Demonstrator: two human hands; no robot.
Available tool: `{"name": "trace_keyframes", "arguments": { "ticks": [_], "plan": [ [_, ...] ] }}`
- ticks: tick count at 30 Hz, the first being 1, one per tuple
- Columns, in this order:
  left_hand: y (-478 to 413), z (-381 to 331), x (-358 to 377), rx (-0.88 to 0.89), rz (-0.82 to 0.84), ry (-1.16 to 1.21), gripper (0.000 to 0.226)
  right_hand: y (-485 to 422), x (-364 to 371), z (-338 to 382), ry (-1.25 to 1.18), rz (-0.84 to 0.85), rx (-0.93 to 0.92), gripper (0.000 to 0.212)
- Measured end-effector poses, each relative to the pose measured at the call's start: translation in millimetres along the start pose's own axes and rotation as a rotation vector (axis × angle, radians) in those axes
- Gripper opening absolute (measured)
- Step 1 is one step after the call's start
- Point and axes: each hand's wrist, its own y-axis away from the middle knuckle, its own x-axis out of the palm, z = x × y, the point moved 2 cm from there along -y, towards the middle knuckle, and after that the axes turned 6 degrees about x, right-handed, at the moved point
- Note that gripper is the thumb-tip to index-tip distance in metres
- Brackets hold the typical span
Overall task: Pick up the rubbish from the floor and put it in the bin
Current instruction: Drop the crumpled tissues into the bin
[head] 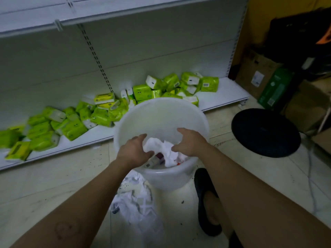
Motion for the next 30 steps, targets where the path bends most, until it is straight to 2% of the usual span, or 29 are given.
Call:
{"name": "trace_keyframes", "arguments": {
  "ticks": [4, 9, 14, 20, 26, 30],
  "plan": [
    [36.3, 8.4, -16.9, 0.052, -0.056, -0.065, 0.069, 22.9, 9.2, 26.8, 0.05, 0.012, -0.068, 0.085],
    [93.8, 31.0, -39.3, 0.04, -0.127, -0.034, 0.054, 71.6, 36.8, 71.8, 0.032, -0.067, -0.195, 0.067],
    [141.8, 72.1, -32.5, -0.051, -0.088, 0.036, 0.052, 106.0, 85.0, 95.2, 0.084, 0.064, -0.312, 0.052],
    [173.1, 117.6, 4.8, -0.147, 0.028, 0.134, 0.049, 99.4, 144.8, 87.6, 0.125, 0.26, -0.206, 0.053],
    [170.5, 152.7, 60.2, -0.234, 0.18, 0.138, 0.049, 75.4, 209.8, 37.7, 0.501, 0.589, -0.027, 0.072],
    [146.6, 171.9, 102.4, -0.272, 0.29, 0.092, 0.054, 53.3, 240.8, 5.2, 0.513, 0.596, 0.083, 0.068]
  ]
}}
